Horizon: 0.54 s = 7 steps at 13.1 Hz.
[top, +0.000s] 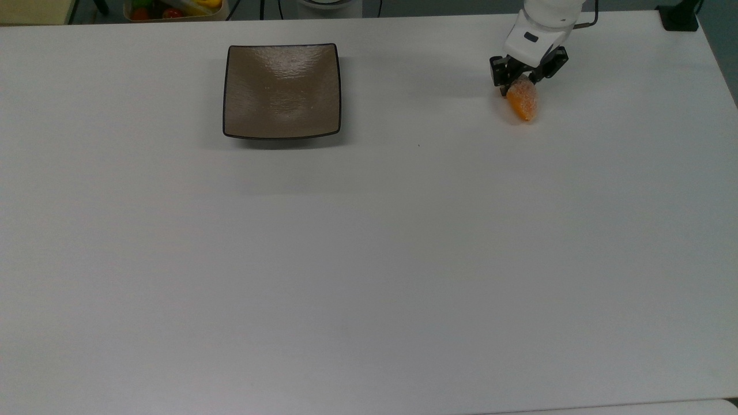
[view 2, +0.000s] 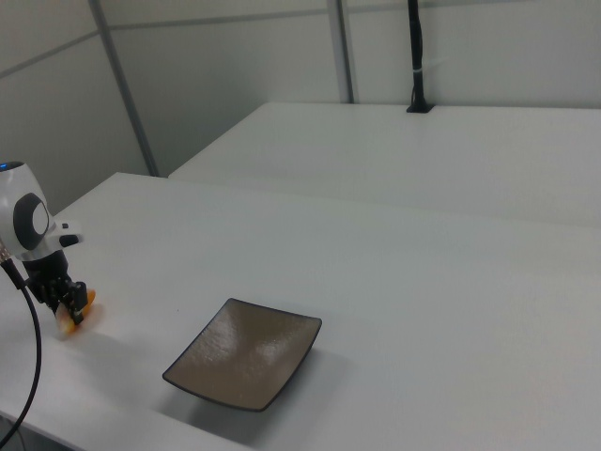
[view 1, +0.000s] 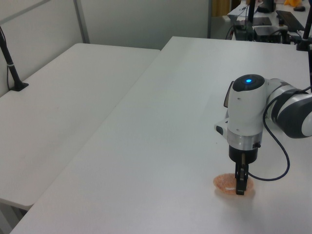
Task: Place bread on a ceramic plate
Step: 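Close the gripper on the bread roll, then lift the held bread roll up off the table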
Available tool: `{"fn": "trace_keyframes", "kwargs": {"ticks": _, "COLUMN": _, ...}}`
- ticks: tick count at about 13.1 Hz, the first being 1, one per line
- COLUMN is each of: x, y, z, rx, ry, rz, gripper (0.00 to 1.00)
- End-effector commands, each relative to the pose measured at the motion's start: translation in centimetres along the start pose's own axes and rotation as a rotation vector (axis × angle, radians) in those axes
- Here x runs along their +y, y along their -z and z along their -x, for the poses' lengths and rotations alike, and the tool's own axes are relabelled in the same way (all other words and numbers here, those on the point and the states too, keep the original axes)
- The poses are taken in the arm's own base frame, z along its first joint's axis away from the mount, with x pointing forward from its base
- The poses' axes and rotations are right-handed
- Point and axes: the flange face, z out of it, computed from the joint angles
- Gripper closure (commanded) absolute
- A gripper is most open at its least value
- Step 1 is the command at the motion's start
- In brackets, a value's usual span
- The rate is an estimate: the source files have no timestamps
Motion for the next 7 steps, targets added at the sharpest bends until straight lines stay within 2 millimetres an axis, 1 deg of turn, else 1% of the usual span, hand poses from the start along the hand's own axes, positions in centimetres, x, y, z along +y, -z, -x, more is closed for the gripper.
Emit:
{"fn": "trace_keyframes", "kwargs": {"ticks": 1, "x": 0.0, "y": 1.6, "z": -0.2, "rx": 0.03, "ry": -0.016, "rz": 0.007, "gripper": 0.51}}
{"fn": "trace_keyframes", "kwargs": {"ticks": 3, "x": 0.3, "y": 3.9, "z": -0.4, "rx": 0.032, "ry": -0.026, "rz": 0.015, "gripper": 0.51}}
{"fn": "trace_keyframes", "kwargs": {"ticks": 4, "x": 0.7, "y": 5.0, "z": -0.8, "rx": 0.029, "ry": -0.039, "rz": 0.02, "gripper": 0.51}}
{"fn": "trace_keyframes", "kwargs": {"ticks": 5, "x": 1.1, "y": 6.9, "z": -0.9, "rx": 0.03, "ry": -0.051, "rz": 0.021, "gripper": 0.51}}
{"fn": "trace_keyframes", "kwargs": {"ticks": 6, "x": 1.9, "y": 9.2, "z": -1.3, "rx": 0.047, "ry": -0.071, "rz": 0.017, "gripper": 0.51}}
{"fn": "trace_keyframes", "kwargs": {"ticks": 7, "x": 2.3, "y": 10.6, "z": -1.3, "rx": 0.056, "ry": -0.081, "rz": 0.013, "gripper": 0.5}}
